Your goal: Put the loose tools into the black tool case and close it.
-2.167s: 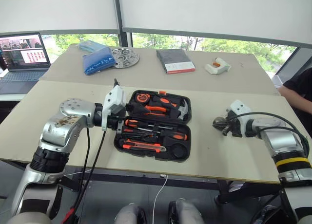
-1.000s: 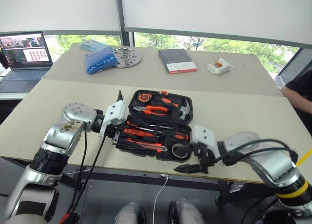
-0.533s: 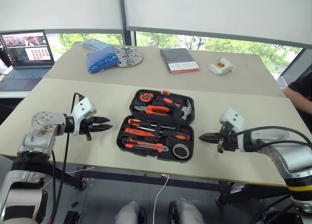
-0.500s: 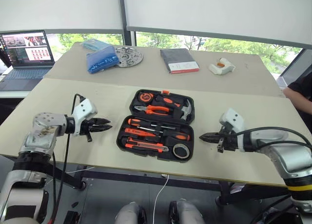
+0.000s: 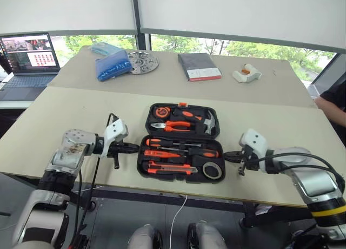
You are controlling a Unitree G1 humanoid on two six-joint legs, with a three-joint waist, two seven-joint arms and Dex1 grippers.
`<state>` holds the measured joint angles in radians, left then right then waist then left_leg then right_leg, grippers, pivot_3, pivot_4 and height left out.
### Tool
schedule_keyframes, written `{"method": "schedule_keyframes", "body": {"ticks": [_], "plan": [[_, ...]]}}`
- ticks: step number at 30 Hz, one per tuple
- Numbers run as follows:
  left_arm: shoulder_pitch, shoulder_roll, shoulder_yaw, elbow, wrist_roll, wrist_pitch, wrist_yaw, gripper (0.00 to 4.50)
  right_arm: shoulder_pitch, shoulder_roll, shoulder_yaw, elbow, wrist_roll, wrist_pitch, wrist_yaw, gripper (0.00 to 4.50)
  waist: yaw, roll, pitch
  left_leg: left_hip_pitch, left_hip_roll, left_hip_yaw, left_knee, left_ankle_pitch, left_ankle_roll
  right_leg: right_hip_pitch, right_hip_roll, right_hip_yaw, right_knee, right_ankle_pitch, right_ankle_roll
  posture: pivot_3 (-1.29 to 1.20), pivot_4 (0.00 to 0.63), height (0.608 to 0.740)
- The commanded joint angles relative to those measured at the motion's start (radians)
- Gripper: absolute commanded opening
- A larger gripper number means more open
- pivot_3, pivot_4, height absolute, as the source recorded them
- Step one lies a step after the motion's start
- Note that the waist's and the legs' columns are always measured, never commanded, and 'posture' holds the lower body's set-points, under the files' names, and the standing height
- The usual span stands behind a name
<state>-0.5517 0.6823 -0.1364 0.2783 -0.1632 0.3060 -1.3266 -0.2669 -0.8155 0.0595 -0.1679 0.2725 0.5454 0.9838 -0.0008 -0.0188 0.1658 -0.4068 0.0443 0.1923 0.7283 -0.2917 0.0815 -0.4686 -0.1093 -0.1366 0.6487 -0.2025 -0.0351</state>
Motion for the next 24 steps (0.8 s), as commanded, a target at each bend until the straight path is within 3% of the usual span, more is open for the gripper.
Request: {"method": "schedule_keyframes", "body": {"ticks": [1,10,13,15,17,21,23,24], "plan": [[0.013,-0.044,-0.047,-0.123,-0.052,-0.013,-0.048,0.04,0.012,0.021,-0.009,-0.133,0.075,-0.022,0.044,0.00,-0.001,0.000,0.000,0.000,0.000,0.000,0.000,0.000,0.000,0.000,0.000,0.000,0.000,0.000,0.000,0.00,0.150,0.718],[0.045,0.036,0.012,-0.035,-0.002,-0.035,-0.010,0.04,0.108,-0.038,-0.096,-0.108,0.020,0.003,-0.002,0.00,0.002,0.000,0.000,0.002,0.000,0.000,0.000,0.000,0.000,0.001,-0.002,0.002,0.000,0.000,0.000,0.00,0.150,0.718],[0.007,0.064,0.061,0.048,-0.037,0.057,-0.001,0.74,0.109,-0.068,-0.133,-0.096,0.038,0.051,-0.001,0.80,0.001,0.000,0.000,0.002,0.001,0.000,0.000,0.000,0.000,0.001,-0.001,0.002,0.000,0.000,0.000,0.00,0.150,0.718],[-0.096,0.053,0.125,0.152,-0.098,0.247,0.054,1.60,0.058,-0.072,-0.163,-0.067,0.070,0.118,-0.019,1.58,0.000,0.000,0.000,0.002,0.001,0.000,0.000,0.000,0.000,0.001,-0.001,0.001,0.001,0.000,0.000,0.00,0.150,0.718],[-0.194,0.033,0.165,0.242,-0.130,0.368,0.105,2.20,-0.017,-0.054,-0.180,-0.032,0.106,0.198,-0.045,2.19,-0.003,-0.002,0.001,0.001,0.002,0.000,0.001,0.000,0.000,0.000,0.000,0.001,0.001,0.003,0.000,0.00,0.150,0.718],[-0.352,-0.022,0.167,0.347,-0.151,0.550,0.157,3.79,-0.215,0.029,-0.158,0.091,0.137,0.324,-0.120,3.63,-0.007,-0.002,0.001,0.003,0.001,-0.001,0.001,0.002,0.001,0.002,0.000,0.001,0.001,0.005,0.002,0.00,0.150,0.718],[-0.427,-0.080,0.163,0.421,-0.140,0.605,0.220,4.43,-0.328,0.095,-0.130,0.187,0.120,0.377,-0.176,4.24,-0.012,-0.002,0.001,0.004,0.001,-0.001,0.001,0.002,0.001,0.003,0.001,0.001,0.001,0.005,0.002,0.00,0.150,0.718],[-0.453,-0.099,0.167,0.451,-0.140,0.629,0.240,4.50,-0.363,0.114,-0.120,0.219,0.112,0.391,-0.191,4.48,-0.012,-0.002,0.001,0.003,0.000,-0.001,0.001,0.002,0.001,0.003,0.002,0.001,0.002,0.005,0.001,0.00,0.150,0.718]]}}
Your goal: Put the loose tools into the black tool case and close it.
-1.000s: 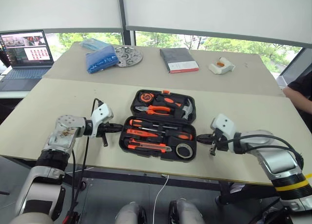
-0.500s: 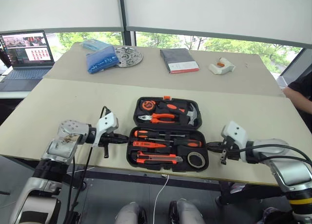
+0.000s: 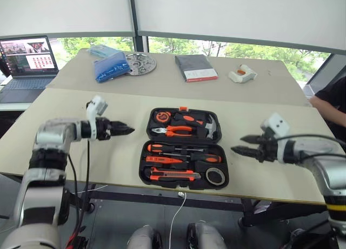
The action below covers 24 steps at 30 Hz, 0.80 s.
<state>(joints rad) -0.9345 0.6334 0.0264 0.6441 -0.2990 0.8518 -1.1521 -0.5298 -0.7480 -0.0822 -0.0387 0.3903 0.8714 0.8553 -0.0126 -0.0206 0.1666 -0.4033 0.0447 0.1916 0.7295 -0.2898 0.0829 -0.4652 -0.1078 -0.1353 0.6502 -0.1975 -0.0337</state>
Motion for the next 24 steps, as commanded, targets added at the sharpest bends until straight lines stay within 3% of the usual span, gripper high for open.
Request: {"method": "schedule_keyframes", "body": {"ticks": [1,5,7,8,19,24], "plan": [[-0.094,-0.073,0.004,0.123,0.002,0.087,0.087,4.50,-0.139,0.073,0.032,0.136,-0.018,0.076,-0.086,4.48,-0.001,0.000,0.000,0.000,0.000,0.000,0.000,0.001,0.001,0.000,0.001,0.000,0.000,0.000,0.000,0.00,0.150,0.718],[-0.150,-0.135,0.004,0.225,0.033,0.029,0.172,4.50,-0.253,0.153,0.025,0.313,-0.036,0.102,-0.165,4.48,-0.006,0.000,0.000,-0.004,-0.001,0.003,-0.001,0.001,0.001,-0.004,0.003,0.000,0.001,0.001,-0.002,0.00,0.150,0.718],[-0.180,-0.164,0.033,0.297,0.033,0.002,0.227,4.50,-0.300,0.179,0.032,0.404,-0.055,0.086,-0.191,3.94,-0.006,0.000,0.000,-0.005,-0.002,0.004,-0.001,0.001,0.001,-0.006,0.004,-0.002,0.000,0.004,-0.006,0.00,0.150,0.718],[-0.191,-0.171,0.042,0.322,0.032,-0.006,0.241,3.96,-0.313,0.184,0.037,0.429,-0.062,0.078,-0.196,3.69,-0.006,0.000,0.000,-0.006,-0.003,0.005,-0.002,0.001,0.001,-0.007,0.004,-0.004,0.000,0.004,-0.007,0.00,0.150,0.718],[-0.196,-0.194,0.018,0.369,0.057,-0.062,0.211,0.13,-0.305,0.219,0.094,0.451,-0.107,0.058,-0.185,0.02,-0.014,0.001,-0.001,-0.002,-0.005,0.005,-0.001,0.001,0.000,-0.006,-0.001,-0.003,0.007,0.000,-0.001,0.00,0.150,0.718],[-0.184,-0.202,0.014,0.356,0.069,-0.069,0.204,0.03,-0.296,0.226,0.098,0.430,-0.112,0.056,-0.181,0.00,-0.015,0.001,-0.001,0.000,-0.007,0.006,0.000,-0.003,-0.008,-0.005,-0.005,0.003,0.011,0.000,-0.001,0.00,0.150,0.718]]}}
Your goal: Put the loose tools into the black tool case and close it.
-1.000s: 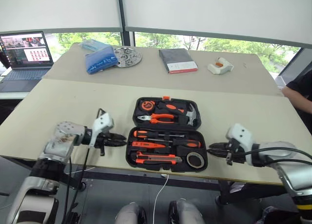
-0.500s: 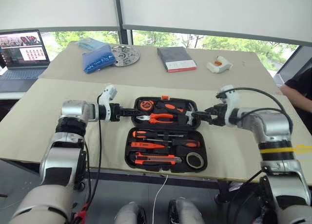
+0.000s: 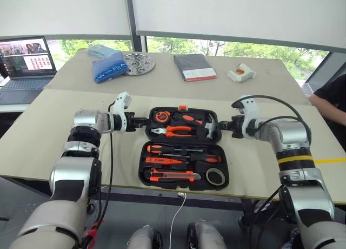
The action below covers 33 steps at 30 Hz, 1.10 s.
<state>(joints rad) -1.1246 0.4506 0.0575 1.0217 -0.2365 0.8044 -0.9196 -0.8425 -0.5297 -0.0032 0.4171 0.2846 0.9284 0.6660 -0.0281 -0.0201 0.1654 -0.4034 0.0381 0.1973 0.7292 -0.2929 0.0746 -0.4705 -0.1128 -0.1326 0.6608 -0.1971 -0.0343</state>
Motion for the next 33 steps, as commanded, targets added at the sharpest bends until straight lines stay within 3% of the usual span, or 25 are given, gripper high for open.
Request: {"method": "schedule_keyframes", "body": {"ticks": [1,13,17,26,31,33], "plan": [[0.014,-0.022,-0.022,-0.032,0.012,-0.047,-0.039,0.03,0.012,0.010,0.015,-0.035,-0.004,-0.014,0.011,0.00,0.000,0.000,0.000,0.000,0.000,0.000,0.000,0.000,0.000,0.000,0.000,0.000,0.001,0.000,0.000,0.00,0.150,0.718],[0.051,-0.085,0.086,-0.184,-0.026,-0.524,-0.015,0.03,-0.040,0.051,-0.066,-0.142,-0.098,-0.410,-0.144,0.00,-0.003,0.000,0.001,-0.006,-0.001,0.001,0.001,0.003,-0.003,-0.007,-0.001,0.003,0.003,0.002,-0.003,0.00,0.150,0.718],[0.079,-0.098,0.074,-0.196,0.007,-0.665,0.001,0.03,0.011,0.048,-0.057,-0.177,-0.148,-0.557,-0.174,0.00,-0.010,0.000,0.001,-0.009,-0.002,0.002,-0.002,0.009,0.006,-0.013,0.001,0.003,0.003,0.004,-0.006,0.00,0.150,0.718],[0.311,-0.082,-0.016,-0.312,0.159,-1.037,0.117,0.03,0.350,0.013,-0.006,-0.268,-0.332,-1.003,-0.248,0.00,-0.015,0.001,0.000,-0.009,-0.005,0.004,-0.016,0.009,0.007,-0.016,0.004,0.001,0.000,0.002,-0.004,0.00,0.150,0.718],[0.447,-0.057,0.031,-0.471,0.119,-0.997,0.197,0.03,0.545,-0.018,-0.005,-0.362,-0.361,-1.145,-0.239,0.00,-0.016,0.001,0.000,0.009,-0.003,0.003,-0.019,0.009,0.006,0.003,0.004,0.005,-0.011,-0.006,0.003,0.00,0.150,0.718],[0.513,-0.018,0.069,-0.601,0.069,-0.905,0.194,0.69,0.627,-0.038,-0.061,-0.476,-0.289,-1.100,-0.209,0.70,-0.017,0.000,0.000,0.019,0.000,0.003,-0.020,0.008,0.005,0.013,0.002,0.007,-0.012,-0.006,0.003,0.00,0.150,0.718]]}}
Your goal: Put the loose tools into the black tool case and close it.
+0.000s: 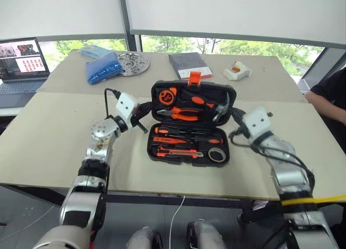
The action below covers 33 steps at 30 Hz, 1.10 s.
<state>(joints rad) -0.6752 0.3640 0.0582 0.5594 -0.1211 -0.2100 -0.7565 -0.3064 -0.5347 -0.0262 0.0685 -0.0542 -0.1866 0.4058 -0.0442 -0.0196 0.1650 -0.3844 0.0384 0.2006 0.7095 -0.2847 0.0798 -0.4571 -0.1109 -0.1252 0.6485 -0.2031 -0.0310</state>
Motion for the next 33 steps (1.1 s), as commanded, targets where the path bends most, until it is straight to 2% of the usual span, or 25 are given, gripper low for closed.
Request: {"method": "schedule_keyframes", "body": {"ticks": [1,4,7,8,10,11,13,15,16,17,20,22,24,29,33], "plan": [[0.090,0.090,0.079,-0.194,-0.062,0.154,0.026,0.81,0.119,-0.046,-0.061,-0.172,0.070,0.036,0.062,0.85,-0.004,0.000,0.000,0.000,0.002,0.000,0.000,-0.001,-0.001,0.000,0.000,0.001,0.000,0.000,0.000,0.00,0.150,0.718],[0.162,0.182,0.131,-0.345,-0.146,0.320,-0.009,1.92,0.197,-0.099,-0.152,-0.312,0.165,0.150,0.106,1.89,-0.013,0.000,0.000,0.000,0.004,0.000,0.000,-0.003,-0.009,-0.002,0.000,0.002,0.001,0.001,-0.001,0.00,0.150,0.718],[0.224,0.325,0.181,-0.406,-0.262,0.529,-0.143,2.93,0.336,-0.201,-0.221,-0.473,0.360,0.361,0.262,2.91,-0.005,-0.001,0.001,-0.001,0.007,-0.001,0.001,-0.001,-0.013,-0.003,0.002,0.001,0.003,0.004,-0.004,0.00,0.150,0.718],[0.229,0.382,0.181,-0.412,-0.305,0.612,-0.211,3.25,0.398,-0.238,-0.244,-0.525,0.443,0.430,0.323,2.96,0.002,-0.001,0.001,0.001,0.008,-0.002,0.001,-0.001,-0.014,-0.002,0.003,0.001,0.003,0.004,-0.005,0.00,0.150,0.718],[0.219,0.455,0.168,-0.407,-0.356,0.715,-0.299,3.25,0.477,-0.287,-0.272,-0.591,0.535,0.501,0.395,2.96,0.014,-0.002,0.000,0.001,0.010,-0.004,0.001,-0.001,-0.015,-0.001,0.005,-0.002,0.001,0.002,-0.007,0.00,0.150,0.718],[0.181,0.468,0.139,-0.366,-0.337,0.707,-0.326,3.25,0.504,-0.307,-0.272,-0.611,0.562,0.535,0.419,2.96,0.020,-0.002,0.000,0.002,0.010,-0.005,0.000,-0.002,-0.016,0.000,0.005,-0.002,0.001,0.002,-0.008,0.00,0.150,0.718],[0.084,0.455,0.065,-0.247,-0.243,0.600,-0.343,3.31,0.524,-0.327,-0.243,-0.627,0.553,0.547,0.445,2.39,0.044,-0.001,-0.001,0.000,0.009,-0.005,0.000,-0.003,-0.016,-0.001,0.004,-0.002,0.000,0.002,-0.008,0.00,0.150,0.718],[-0.049,0.400,-0.020,-0.085,-0.144,0.469,-0.347,2.78,0.517,-0.336,-0.190,-0.640,0.538,0.566,0.463,1.87,0.059,-0.001,-0.001,-0.001,0.007,-0.005,0.002,-0.003,-0.015,0.000,0.003,-0.003,-0.001,0.002,-0.007,0.00,0.150,0.718],[-0.104,0.374,-0.054,-0.012,-0.104,0.412,-0.346,2.68,0.508,-0.338,-0.166,-0.644,0.528,0.569,0.469,1.53,0.069,-0.003,-0.001,-0.002,0.007,-0.006,0.002,-0.004,-0.014,-0.001,0.003,-0.002,-0.002,0.003,-0.007,0.00,0.150,0.718],[-0.146,0.356,-0.076,0.050,-0.073,0.365,-0.349,2.18,0.499,-0.339,-0.149,-0.645,0.521,0.571,0.472,1.05,0.071,-0.003,-0.001,-0.005,0.006,-0.006,0.004,-0.005,-0.012,-0.001,0.003,-0.003,-0.002,0.003,-0.007,0.00,0.150,0.718],[-0.337,0.235,-0.173,0.327,0.055,0.176,-0.314,1.29,0.439,-0.355,-0.030,-0.629,0.444,0.557,0.497,0.18,0.071,-0.004,-0.002,-0.008,0.005,-0.006,0.006,-0.007,-0.007,-0.001,0.003,-0.002,-0.004,0.005,-0.007,0.00,0.150,0.718],[-0.416,0.178,-0.197,0.455,0.100,0.093,-0.297,0.59,0.407,-0.360,0.022,-0.611,0.401,0.543,0.507,0.00,0.068,-0.004,-0.002,-0.014,0.004,-0.006,0.009,-0.002,0.004,-0.004,0.005,-0.004,-0.005,0.005,-0.006,0.00,0.150,0.718],[-0.483,0.118,-0.221,0.564,0.146,0.026,-0.263,0.14,0.364,-0.356,0.076,-0.584,0.357,0.526,0.517,0.00,0.062,-0.004,-0.002,-0.019,0.004,-0.006,0.013,-0.003,0.006,-0.008,0.009,-0.004,-0.004,0.005,-0.006,0.00,0.150,0.718],[-0.569,0.028,-0.242,0.705,0.232,-0.029,-0.130,0.14,0.298,-0.329,0.138,-0.567,0.310,0.537,0.511,0.00,0.046,-0.007,0.000,-0.021,0.000,-0.006,0.013,-0.004,0.007,-0.010,0.009,-0.004,-0.005,0.004,-0.004,0.00,0.150,0.718],[-0.570,-0.007,-0.276,0.734,0.292,-0.112,-0.165,0.14,0.252,-0.301,0.140,-0.569,0.302,0.577,0.479,0.00,0.041,-0.007,0.000,-0.020,0.000,-0.006,0.013,-0.004,0.007,-0.010,0.006,-0.004,-0.003,0.001,0.001,0.00,0.150,0.718]]}}
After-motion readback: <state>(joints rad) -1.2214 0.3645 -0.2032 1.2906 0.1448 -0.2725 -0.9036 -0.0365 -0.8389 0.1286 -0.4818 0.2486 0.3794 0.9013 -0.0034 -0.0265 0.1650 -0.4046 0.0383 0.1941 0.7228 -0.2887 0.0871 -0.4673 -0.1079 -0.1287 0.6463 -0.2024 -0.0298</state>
